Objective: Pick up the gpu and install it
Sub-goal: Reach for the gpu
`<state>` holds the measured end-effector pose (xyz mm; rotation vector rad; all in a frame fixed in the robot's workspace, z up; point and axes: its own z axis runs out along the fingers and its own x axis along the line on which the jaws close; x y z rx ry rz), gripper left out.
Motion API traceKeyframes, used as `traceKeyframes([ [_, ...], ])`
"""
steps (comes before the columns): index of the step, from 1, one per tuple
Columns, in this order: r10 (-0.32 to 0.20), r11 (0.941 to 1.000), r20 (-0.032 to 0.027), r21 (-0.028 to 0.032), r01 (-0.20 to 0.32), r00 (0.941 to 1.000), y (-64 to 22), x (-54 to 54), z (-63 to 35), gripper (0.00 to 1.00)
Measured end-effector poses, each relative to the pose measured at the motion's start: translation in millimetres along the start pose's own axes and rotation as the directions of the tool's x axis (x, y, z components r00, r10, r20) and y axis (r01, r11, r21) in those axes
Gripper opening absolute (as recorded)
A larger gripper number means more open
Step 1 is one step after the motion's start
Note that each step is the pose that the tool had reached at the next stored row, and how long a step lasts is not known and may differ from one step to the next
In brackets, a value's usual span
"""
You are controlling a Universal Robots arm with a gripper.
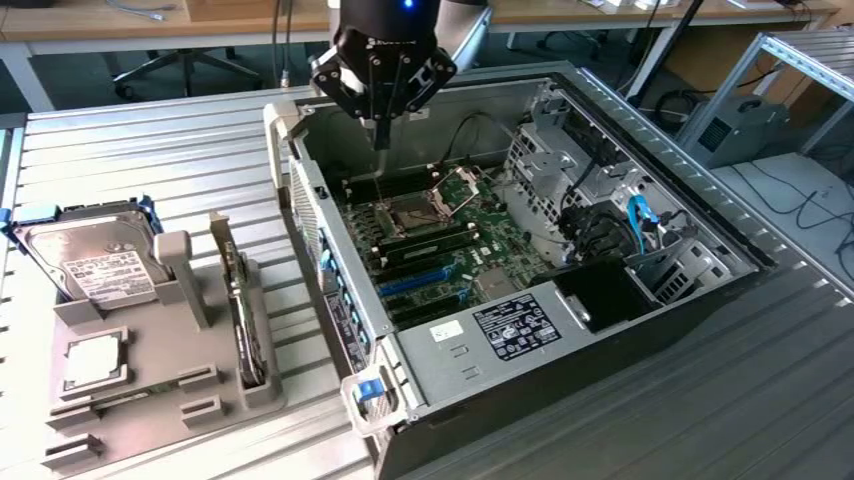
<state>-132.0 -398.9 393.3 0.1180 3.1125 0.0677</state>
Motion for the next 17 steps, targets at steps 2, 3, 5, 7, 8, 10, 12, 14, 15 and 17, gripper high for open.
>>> traceKeyframes([
  [2,0.0,1.0,0.0001,-0.0001,0.0,1.0,-0.2,3.2,0.0,0.11],
  [3,0.0,1.0,0.0,0.0,0.0,1.0,-0.3,4.0,-0.1,0.11],
  [5,0.0,1.0,0.0,0.0,0.0,1.0,-0.5,6.3,-0.2,0.11],
  [7,0.0,1.0,0.0,0.0,0.0,1.0,-0.7,8.7,-0.3,0.11],
  [8,0.0,1.0,0.0,0.0001,0.0,1.0,-0.7,9.8,-0.3,0.11],
  [10,0.0,1.0,0.0,0.0001,0.0,1.0,-0.9,12.1,-0.4,0.11],
  [12,0.0,1.0,0.0001,-0.0001,0.0,1.0,-1.1,14.1,-0.4,0.11],
  [14,0.0,1.0,0.0,0.0001,0.0,1.0,-1.2,16.0,-0.5,0.11],
  [15,0.0,1.0,0.0,0.0,0.0,1.0,-1.3,17.7,-0.5,0.11],
  [17,0.0,1.0,0.0001,0.0002,0.0,1.0,-1.6,21.4,-0.6,0.11],
])
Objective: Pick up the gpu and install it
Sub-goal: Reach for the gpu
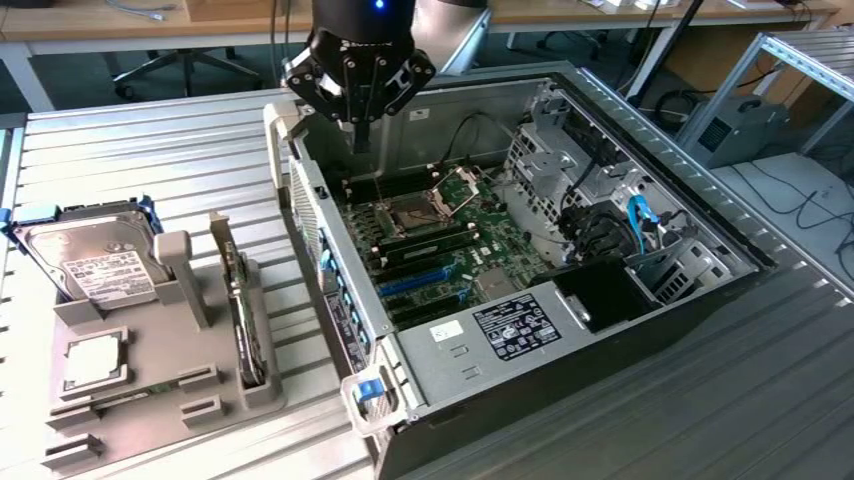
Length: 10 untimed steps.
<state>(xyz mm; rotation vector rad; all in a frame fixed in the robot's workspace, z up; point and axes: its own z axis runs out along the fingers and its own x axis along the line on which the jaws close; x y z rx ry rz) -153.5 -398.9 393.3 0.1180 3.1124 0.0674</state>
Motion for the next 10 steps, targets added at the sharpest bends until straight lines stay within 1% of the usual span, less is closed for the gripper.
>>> traceKeyframes([
  [10,0.0,1.0,0.0,0.0002,0.0,1.0,-0.8,11.2,-0.3,0.11],
])
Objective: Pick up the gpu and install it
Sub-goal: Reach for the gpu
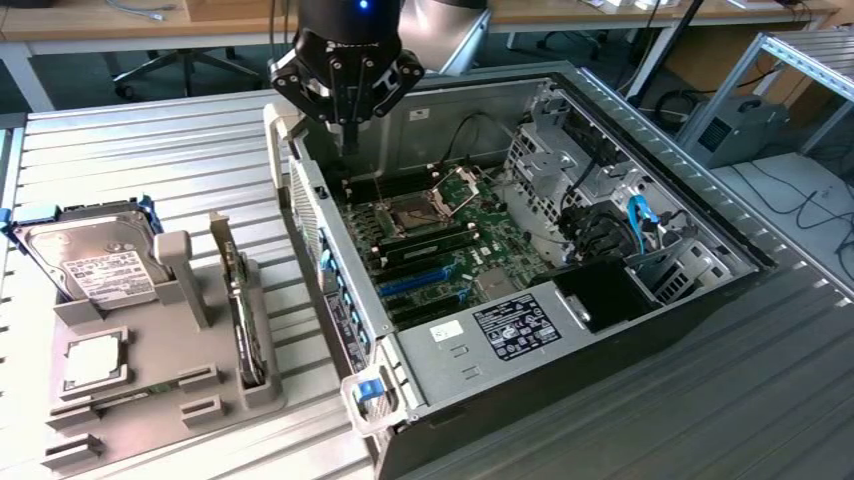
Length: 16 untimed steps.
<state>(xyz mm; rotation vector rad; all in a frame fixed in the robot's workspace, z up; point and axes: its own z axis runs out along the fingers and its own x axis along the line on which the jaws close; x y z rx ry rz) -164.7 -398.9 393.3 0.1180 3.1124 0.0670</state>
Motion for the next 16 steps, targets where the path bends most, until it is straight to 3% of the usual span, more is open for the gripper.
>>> traceKeyframes([
  [16,0.0,1.0,0.0,0.0,0.0,1.0,-0.7,9.3,-0.3,0.11],
])
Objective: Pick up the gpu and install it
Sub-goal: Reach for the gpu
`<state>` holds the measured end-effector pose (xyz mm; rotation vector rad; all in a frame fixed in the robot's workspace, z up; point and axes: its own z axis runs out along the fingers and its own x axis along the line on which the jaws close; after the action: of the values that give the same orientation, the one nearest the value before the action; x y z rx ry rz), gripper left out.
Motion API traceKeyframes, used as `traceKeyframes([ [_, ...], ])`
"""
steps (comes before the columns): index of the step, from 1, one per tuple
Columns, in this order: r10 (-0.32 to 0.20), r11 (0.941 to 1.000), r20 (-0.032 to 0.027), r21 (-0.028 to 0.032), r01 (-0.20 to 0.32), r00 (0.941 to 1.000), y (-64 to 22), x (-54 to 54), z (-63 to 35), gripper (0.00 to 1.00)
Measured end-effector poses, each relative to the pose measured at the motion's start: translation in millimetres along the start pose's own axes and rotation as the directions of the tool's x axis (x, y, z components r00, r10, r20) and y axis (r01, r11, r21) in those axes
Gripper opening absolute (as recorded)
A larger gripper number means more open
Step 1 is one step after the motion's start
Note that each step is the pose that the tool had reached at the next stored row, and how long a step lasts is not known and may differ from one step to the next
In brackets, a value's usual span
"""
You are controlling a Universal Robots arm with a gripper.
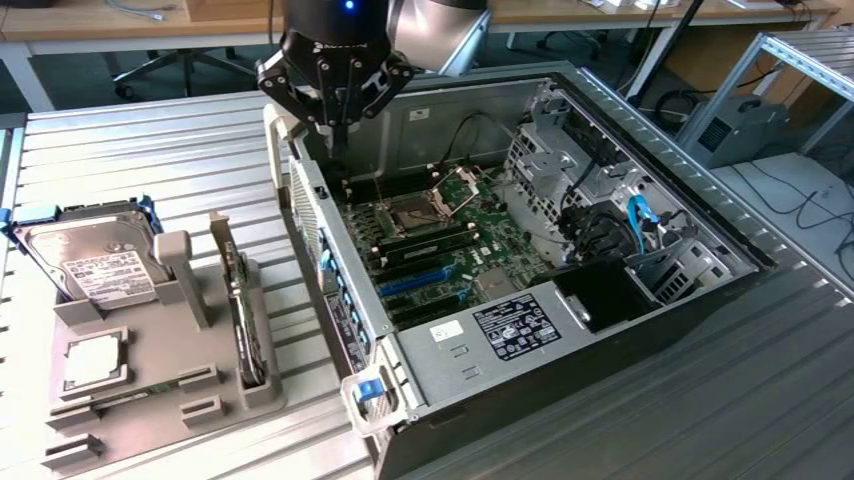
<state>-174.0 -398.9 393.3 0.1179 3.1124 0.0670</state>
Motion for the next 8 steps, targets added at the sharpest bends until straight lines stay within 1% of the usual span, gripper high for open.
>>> traceKeyframes([
  [8,0.0,1.0,0.0,0.0,0.0,1.0,-0.3,4.3,-0.1,0.11],
])
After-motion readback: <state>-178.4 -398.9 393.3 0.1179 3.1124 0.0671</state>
